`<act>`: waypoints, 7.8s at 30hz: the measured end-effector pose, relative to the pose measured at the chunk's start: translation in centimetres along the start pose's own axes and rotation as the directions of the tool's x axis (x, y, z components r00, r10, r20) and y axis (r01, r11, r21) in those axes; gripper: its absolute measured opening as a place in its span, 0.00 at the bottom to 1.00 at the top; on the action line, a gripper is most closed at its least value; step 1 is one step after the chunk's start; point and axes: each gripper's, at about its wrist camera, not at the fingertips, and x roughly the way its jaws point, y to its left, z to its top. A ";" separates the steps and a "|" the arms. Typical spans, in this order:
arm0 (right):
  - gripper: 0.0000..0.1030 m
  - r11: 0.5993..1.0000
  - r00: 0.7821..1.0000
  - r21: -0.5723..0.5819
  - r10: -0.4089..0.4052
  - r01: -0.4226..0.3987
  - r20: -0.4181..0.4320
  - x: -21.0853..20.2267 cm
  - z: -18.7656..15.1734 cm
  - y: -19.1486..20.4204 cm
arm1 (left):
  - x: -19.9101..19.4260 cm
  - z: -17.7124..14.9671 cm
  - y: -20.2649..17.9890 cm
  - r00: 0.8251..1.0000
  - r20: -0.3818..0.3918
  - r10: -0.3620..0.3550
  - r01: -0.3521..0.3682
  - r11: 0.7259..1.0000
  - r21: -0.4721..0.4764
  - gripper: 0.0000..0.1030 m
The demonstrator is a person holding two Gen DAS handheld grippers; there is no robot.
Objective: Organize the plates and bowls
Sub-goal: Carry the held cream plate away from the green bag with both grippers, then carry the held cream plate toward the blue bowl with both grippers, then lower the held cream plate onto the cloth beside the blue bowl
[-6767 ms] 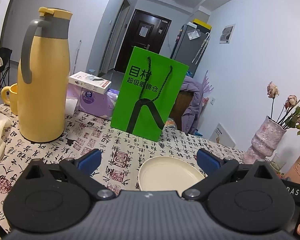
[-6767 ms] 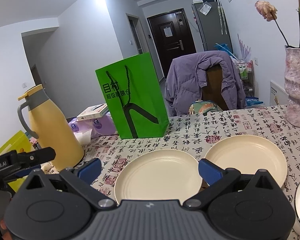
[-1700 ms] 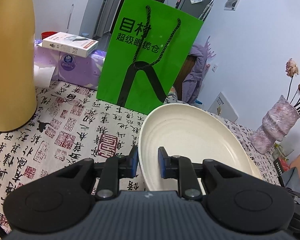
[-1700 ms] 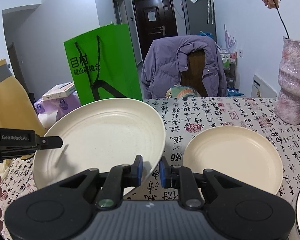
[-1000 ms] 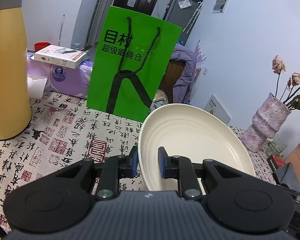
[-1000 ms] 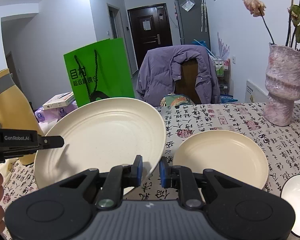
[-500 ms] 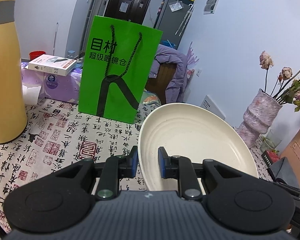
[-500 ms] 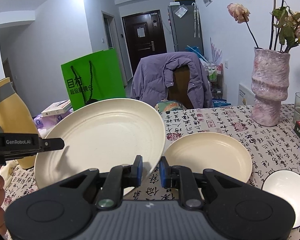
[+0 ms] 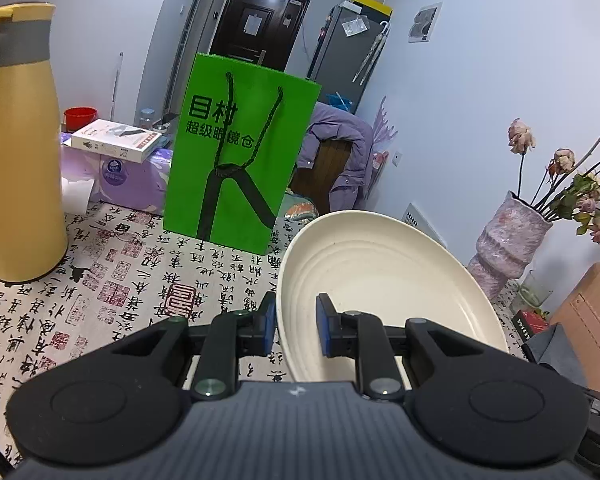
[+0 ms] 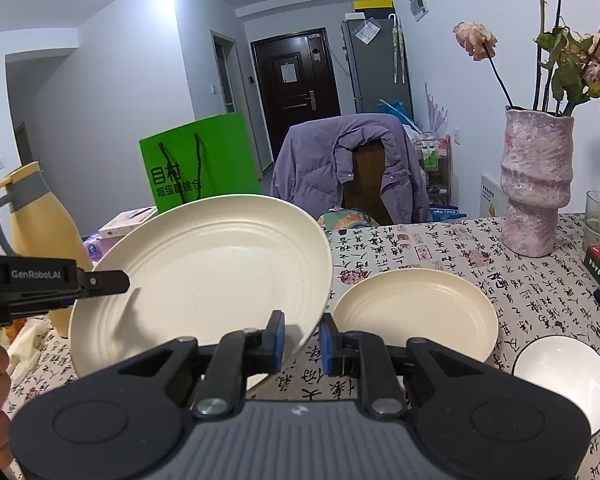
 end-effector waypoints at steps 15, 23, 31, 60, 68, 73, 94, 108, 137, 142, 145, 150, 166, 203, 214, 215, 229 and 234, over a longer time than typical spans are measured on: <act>0.17 0.999 0.999 0.008 0.032 -0.032 0.035 -5.0 -0.9 -0.1 | -5.5 -1.5 -1.7 1.000 0.023 0.021 -0.021 1.000 0.017 0.19; 0.17 0.999 0.998 0.004 0.046 -0.046 0.045 -7.4 -1.7 0.0 | -8.3 -2.5 -2.5 0.999 0.040 0.032 -0.033 0.999 0.024 0.19; 0.17 0.999 0.997 0.001 0.053 -0.054 0.051 -9.4 -2.4 0.0 | -10.2 -3.4 -3.2 0.998 0.052 0.044 -0.046 0.999 0.030 0.19; 0.17 0.997 0.995 -0.011 0.078 -0.078 0.070 -15.1 -5.1 0.7 | -16.4 -6.6 -4.2 0.994 0.094 0.064 -0.068 0.997 0.043 0.19; 0.17 0.996 0.994 -0.007 0.088 -0.088 0.071 -16.3 -6.0 0.5 | -17.6 -7.5 -4.6 0.993 0.094 0.075 -0.080 0.996 0.050 0.19; 0.17 0.995 0.993 -0.004 0.095 -0.095 0.072 -17.0 -6.5 0.2 | -18.2 -8.3 -5.0 0.992 0.097 0.081 -0.086 0.995 0.054 0.19; 0.17 0.995 0.993 0.008 0.100 -0.100 0.066 -18.6 -8.2 -0.7 | -19.2 -10.6 -5.9 0.992 0.081 0.094 -0.100 0.993 0.068 0.19; 0.17 0.995 0.993 0.020 0.100 -0.102 0.062 -19.2 -9.6 -1.8 | -19.4 -11.9 -6.9 0.993 0.069 0.100 -0.106 0.990 0.090 0.19; 0.17 0.994 0.995 0.040 0.102 -0.102 0.019 -19.3 -11.7 -3.0 | -18.8 -14.4 -7.4 0.993 0.031 0.115 -0.117 0.988 0.101 0.19; 0.17 0.994 0.995 0.044 0.099 -0.100 0.010 -19.0 -12.0 -3.3 | -18.3 -14.8 -7.3 0.993 0.018 0.118 -0.119 0.987 0.104 0.19; 0.17 0.994 0.995 0.046 0.098 -0.098 0.004 -18.9 -12.2 -3.4 | -18.1 -15.0 -7.2 0.993 0.011 0.118 -0.118 0.987 0.105 0.19; 0.17 0.994 0.995 0.051 0.096 -0.095 -0.008 -18.4 -12.5 -3.7 | -17.6 -15.4 -7.2 0.993 -0.002 0.119 -0.118 0.987 0.109 0.19; 0.17 0.995 0.996 0.069 0.082 -0.079 -0.046 -17.3 -13.8 -4.8 | -15.7 -17.1 -7.1 0.991 -0.059 0.124 -0.116 0.985 0.128 0.19; 0.17 0.994 0.991 0.094 0.064 -0.053 -0.117 -15.8 -17.0 -6.9 | -13.5 -21.1 -7.2 0.977 -0.165 0.132 -0.104 0.980 0.169 0.20; 0.17 0.995 0.990 0.089 0.062 -0.051 -0.123 -15.8 -17.4 -6.9 | -13.6 -21.7 -7.2 0.977 -0.170 0.132 -0.101 0.979 0.177 0.20; 0.17 0.995 0.990 0.089 0.062 -0.051 -0.125 -15.8 -17.5 -6.9 | -13.6 -21.8 -7.1 0.976 -0.172 0.132 -0.101 0.979 0.177 0.20; 0.17 0.997 0.990 0.062 0.046 -0.038 -0.131 -15.6 -17.9 -6.6 | -13.6 -22.7 -6.9 0.973 -0.187 0.136 -0.101 0.977 0.186 0.21; 0.17 0.999 0.991 0.035 0.031 -0.027 -0.130 -15.7 -18.0 -6.3 | -13.8 -22.9 -7.0 0.973 -0.183 0.140 -0.103 0.975 0.199 0.21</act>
